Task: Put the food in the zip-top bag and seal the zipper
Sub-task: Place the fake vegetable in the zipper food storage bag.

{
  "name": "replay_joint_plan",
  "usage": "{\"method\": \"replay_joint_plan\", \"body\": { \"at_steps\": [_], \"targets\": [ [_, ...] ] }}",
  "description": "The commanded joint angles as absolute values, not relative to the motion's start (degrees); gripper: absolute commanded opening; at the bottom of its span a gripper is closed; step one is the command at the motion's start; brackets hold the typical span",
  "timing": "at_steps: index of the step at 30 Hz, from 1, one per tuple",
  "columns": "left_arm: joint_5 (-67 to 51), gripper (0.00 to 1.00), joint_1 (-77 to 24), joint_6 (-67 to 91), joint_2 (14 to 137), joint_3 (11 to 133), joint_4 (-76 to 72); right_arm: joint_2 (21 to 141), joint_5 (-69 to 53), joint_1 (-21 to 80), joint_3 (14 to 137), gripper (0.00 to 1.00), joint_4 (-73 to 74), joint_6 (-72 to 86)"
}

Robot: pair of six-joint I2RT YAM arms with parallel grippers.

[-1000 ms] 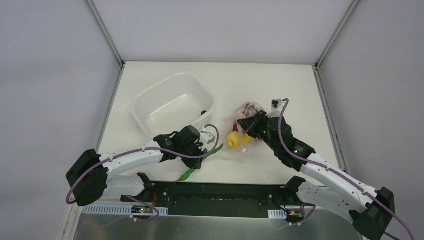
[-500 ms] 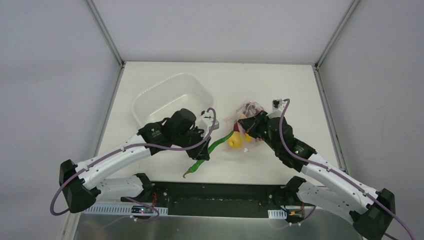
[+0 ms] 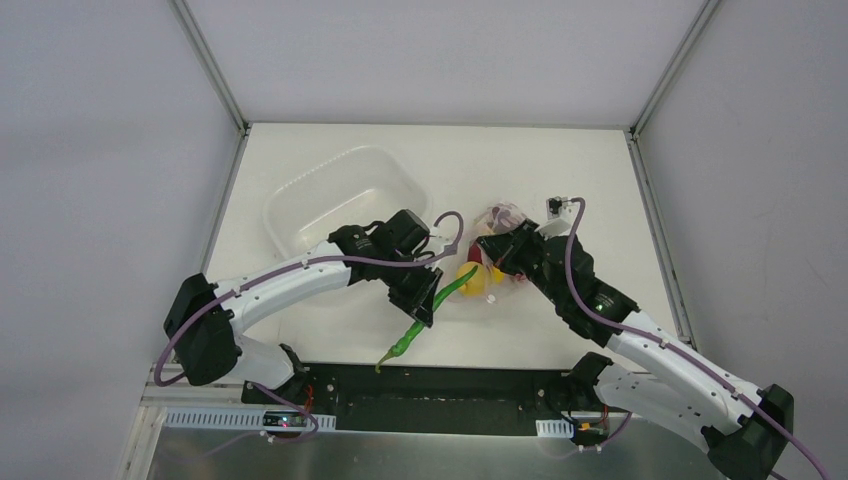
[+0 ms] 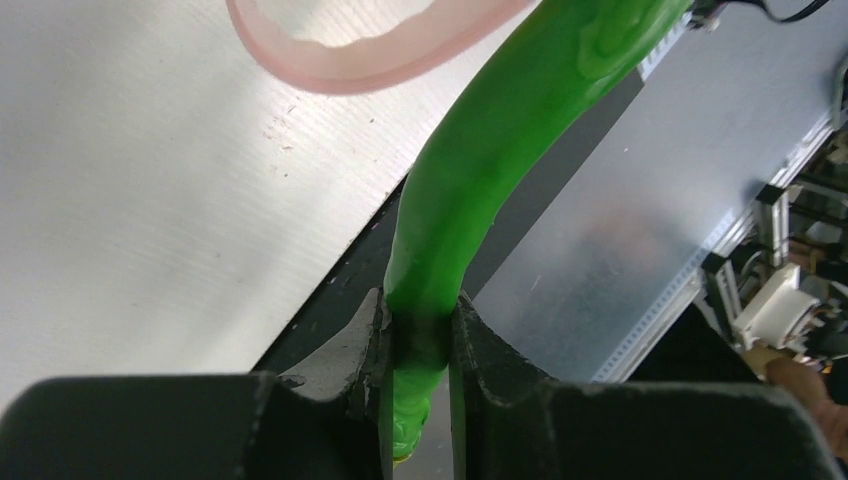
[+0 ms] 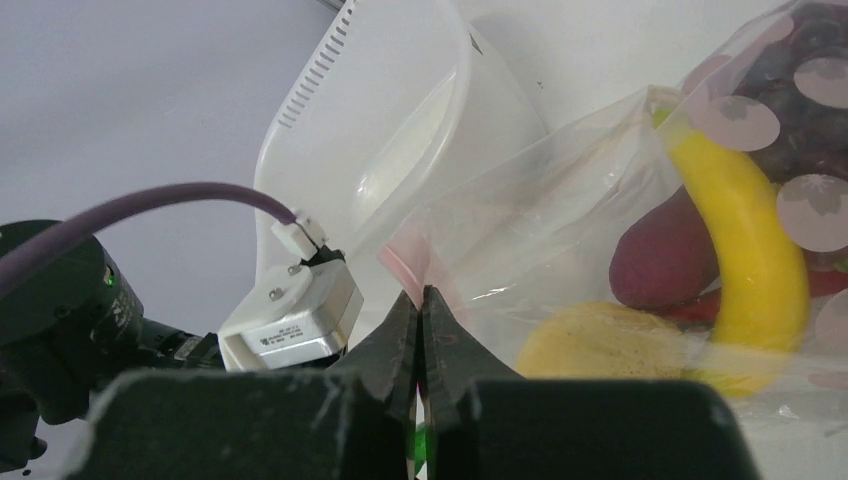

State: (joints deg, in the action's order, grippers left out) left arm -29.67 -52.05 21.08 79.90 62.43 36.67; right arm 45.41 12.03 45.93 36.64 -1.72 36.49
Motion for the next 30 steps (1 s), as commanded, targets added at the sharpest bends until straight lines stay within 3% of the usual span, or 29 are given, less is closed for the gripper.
{"method": "replay_joint_plan", "body": {
  "at_steps": [1, 6, 18, 20, 24, 27, 30],
  "targets": [
    [-33.9, 0.0, -51.2, 26.9, 81.5, 67.7, 34.9, 43.9, 8.0, 45.7, 37.5, 0.0, -7.0, 33.7],
    [-33.1, 0.0, -50.2, 27.5, 87.2, 75.0, 38.2, 42.4, 5.9, 45.7, 35.2, 0.0, -9.4, 33.5],
    [-26.7, 0.0, -48.9, 31.0, 95.3, 79.6, 38.5, 42.8, 2.5, 45.6, 34.7, 0.0, -8.5, 32.6],
    [-26.6, 0.09, -48.5, 31.5, 96.6, 81.2, 38.3, 42.4, 2.9, 45.7, 34.4, 0.0, -8.6, 33.1],
    [-24.4, 0.13, -48.4, 32.9, 97.3, 83.6, 37.3, 41.1, 7.7, 45.7, 32.8, 0.0, -7.6, 37.2],
    [-22.2, 0.24, -48.3, 33.6, 95.9, 82.2, 35.0, 40.6, 8.3, 45.6, 31.8, 0.0, -7.4, 37.9],
    [-21.2, 0.23, -48.3, 33.6, 96.4, 82.8, 34.9, 41.8, 6.5, 45.6, 31.6, 0.0, -8.3, 37.7]
  ]
}}
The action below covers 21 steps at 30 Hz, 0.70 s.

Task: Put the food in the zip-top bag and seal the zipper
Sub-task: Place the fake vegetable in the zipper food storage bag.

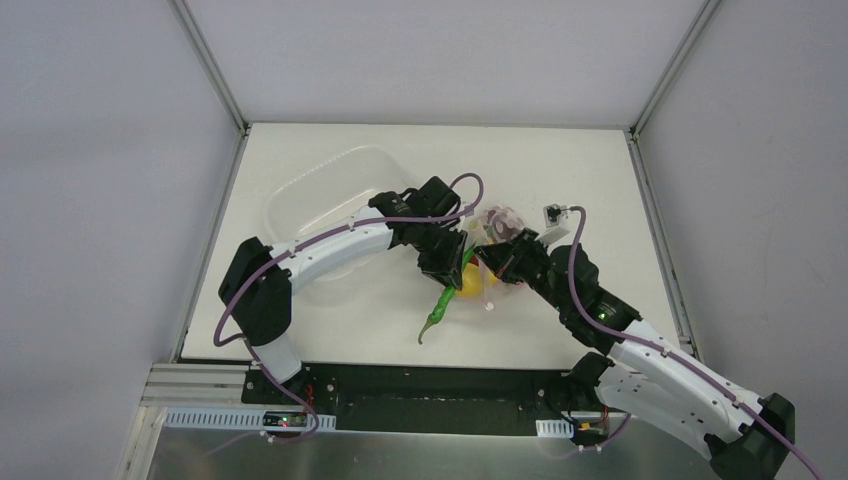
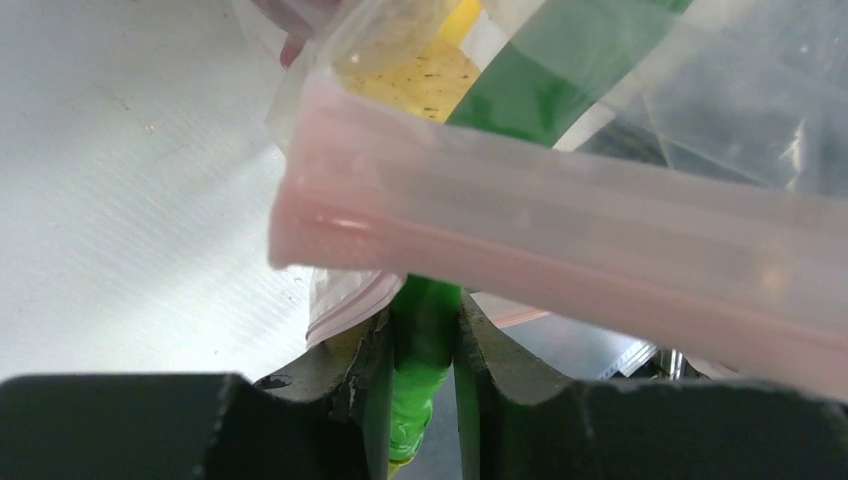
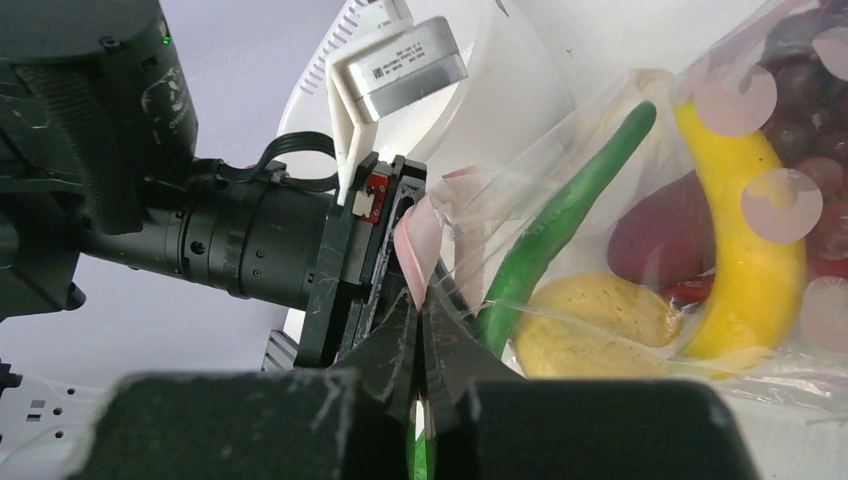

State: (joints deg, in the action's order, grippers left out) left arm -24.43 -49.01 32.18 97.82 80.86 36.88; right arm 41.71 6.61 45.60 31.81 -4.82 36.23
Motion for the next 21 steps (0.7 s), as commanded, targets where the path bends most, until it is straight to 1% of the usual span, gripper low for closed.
{"method": "replay_joint_plan", "body": {
  "at_steps": [1, 3, 7, 9, 11, 13, 18, 21],
  "targets": [
    [-22.1, 0.23, -48.3, 33.6, 96.5, 82.6, 34.1, 42.8, 6.3, 45.7, 32.1, 0.0, -7.5, 37.7],
    [-23.1, 0.21, -48.4, 33.5, 96.5, 82.5, 32.9, 45.0, 6.9, 45.7, 33.4, 0.0, -5.2, 37.9],
    [-24.2, 0.22, -48.4, 33.4, 96.4, 82.7, 30.9, 48.1, 7.1, 45.6, 34.4, 0.0, -4.5, 37.6],
    [-23.9, 0.25, -48.4, 33.7, 96.4, 82.2, 28.7, 50.0, 7.6, 45.4, 34.9, 0.0, -4.3, 37.9],
    [-23.8, 0.33, -48.4, 33.5, 97.4, 81.8, 27.9, 51.6, 7.8, 45.2, 35.6, 0.0, -4.2, 37.5],
    [-23.5, 0.37, -48.4, 32.5, 99.2, 82.3, 28.9, 53.0, 7.9, 44.7, 36.2, 0.0, -4.2, 37.6],
    [-22.7, 0.41, -48.5, 31.6, 101.9, 80.5, 26.4, 58.3, 8.0, 43.3, 37.3, 0.0, -2.9, 37.9],
    [-19.2, 0.41, -48.5, 30.5, 102.1, 80.1, 27.4, 60.9, 7.1, 42.7, 36.7, 0.0, -2.6, 38.5]
  ]
}}
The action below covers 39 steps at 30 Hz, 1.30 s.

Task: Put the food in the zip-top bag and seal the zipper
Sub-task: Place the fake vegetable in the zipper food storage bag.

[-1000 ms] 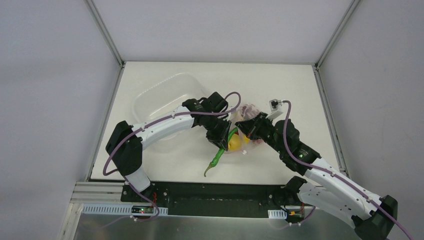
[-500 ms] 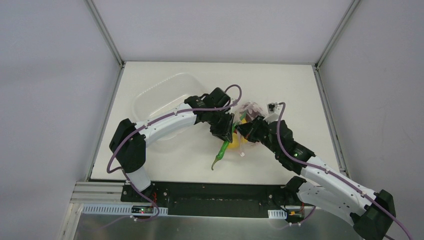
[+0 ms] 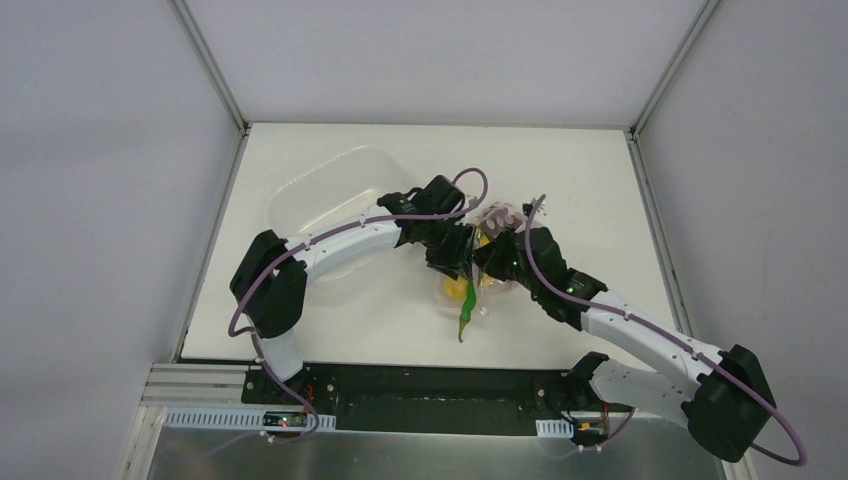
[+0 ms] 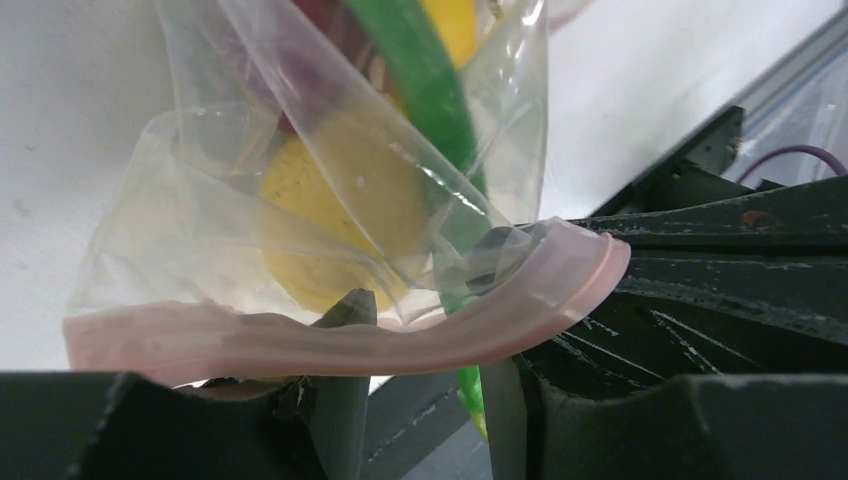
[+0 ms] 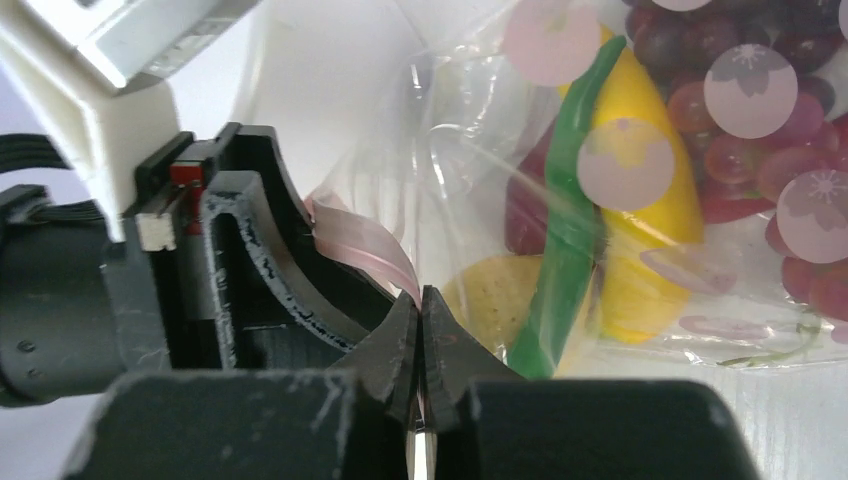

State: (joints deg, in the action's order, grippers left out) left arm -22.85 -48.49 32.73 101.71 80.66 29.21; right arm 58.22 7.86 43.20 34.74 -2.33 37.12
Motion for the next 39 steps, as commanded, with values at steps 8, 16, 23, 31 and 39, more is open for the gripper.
{"method": "replay_joint_plan", "body": {
  "at_steps": [8, 16, 23, 31, 39],
  "targets": [
    [-19.3, 0.49, -49.2, 29.7, 93.8, 73.1, 22.7, 62.8, 7.3, 41.8, 34.1, 0.0, -4.3, 41.3],
    [-22.0, 0.64, -49.9, 27.6, 88.3, 68.2, 25.1, 63.1, 5.8, 40.8, 34.6, 0.0, -4.8, 41.2],
    [-20.3, 0.65, -54.5, 30.9, 82.5, 58.6, 19.8, 62.3, 5.1, 40.4, 34.8, 0.0, -4.8, 41.6],
    [-17.4, 0.61, -58.9, 40.9, 81.3, 48.9, 5.7, 61.1, 4.9, 40.2, 34.6, 0.0, -4.8, 42.2],
    [-15.4, 0.48, -62.0, 44.6, 83.6, 46.5, -2.9, 60.2, 4.7, 40.1, 34.4, 0.0, -4.8, 42.4]
  ]
}}
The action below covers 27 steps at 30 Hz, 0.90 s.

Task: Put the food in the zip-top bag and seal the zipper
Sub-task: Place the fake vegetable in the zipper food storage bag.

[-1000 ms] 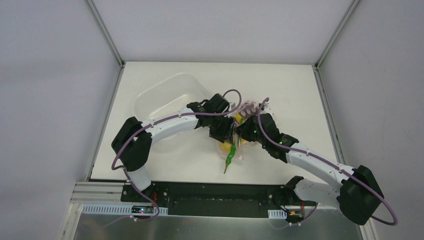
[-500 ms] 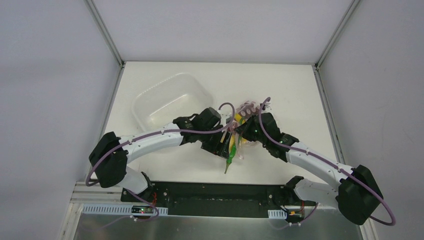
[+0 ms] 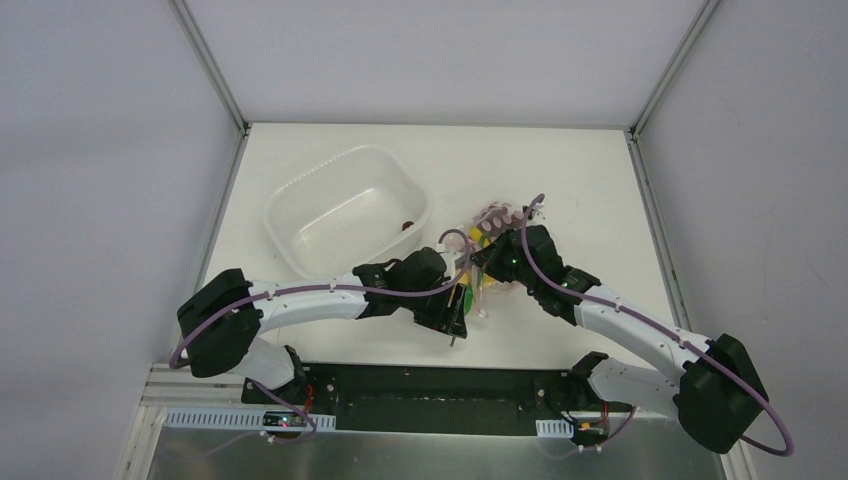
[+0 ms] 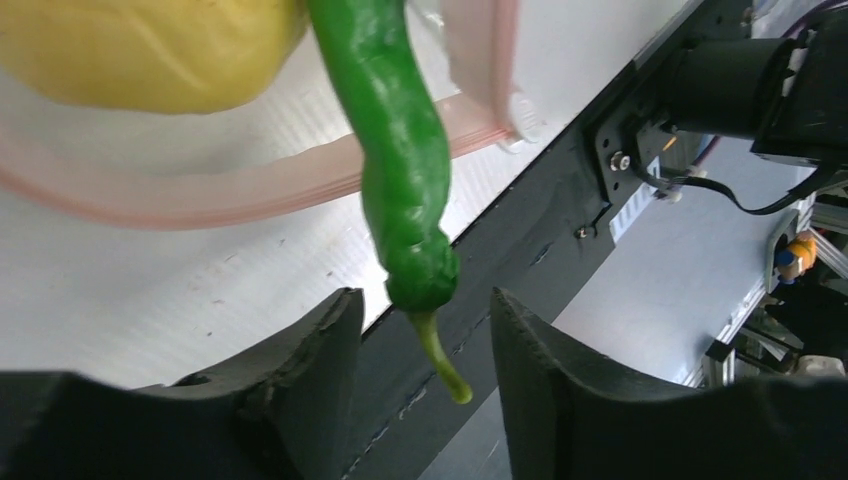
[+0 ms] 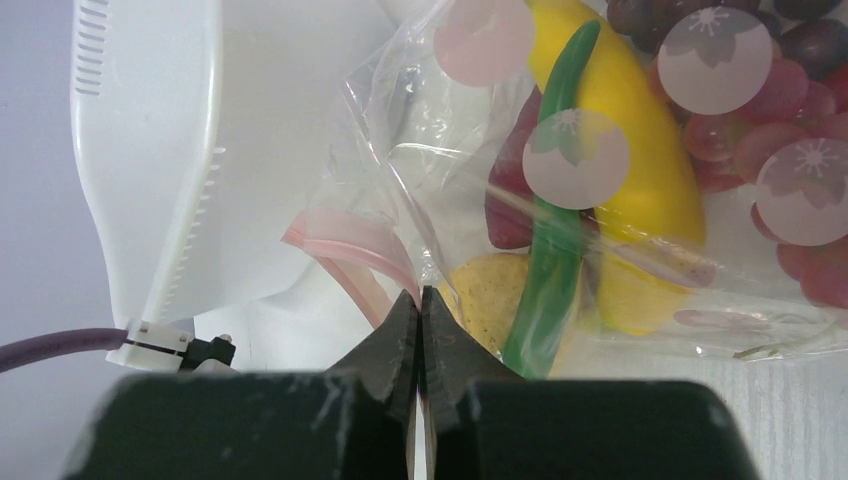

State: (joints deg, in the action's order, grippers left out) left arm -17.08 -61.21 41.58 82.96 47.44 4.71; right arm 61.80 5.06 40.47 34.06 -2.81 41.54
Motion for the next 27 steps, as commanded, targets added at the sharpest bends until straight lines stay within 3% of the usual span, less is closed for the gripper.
{"method": "replay_joint_plan", "body": {
  "at_steps": [1, 5, 11, 27],
  "targets": [
    [-15.8, 0.42, -62.0, 44.5, 83.8, 46.6, -2.9, 60.2, 4.7, 40.1, 34.3, 0.0, -4.8, 42.4],
    [-16.8, 0.22, -62.0, 44.4, 84.2, 46.7, -3.7, 60.0, 4.8, 40.1, 34.3, 0.0, -4.8, 42.5],
    [-16.4, 0.01, -62.0, 43.6, 84.2, 47.7, -1.2, 59.0, 5.3, 40.0, 34.1, 0.0, -4.8, 42.5],
    [-21.9, 0.0, -60.7, 19.6, 86.7, 67.2, 28.2, 43.6, -3.0, 40.0, 29.2, 0.0, -5.9, 35.1]
  ]
}}
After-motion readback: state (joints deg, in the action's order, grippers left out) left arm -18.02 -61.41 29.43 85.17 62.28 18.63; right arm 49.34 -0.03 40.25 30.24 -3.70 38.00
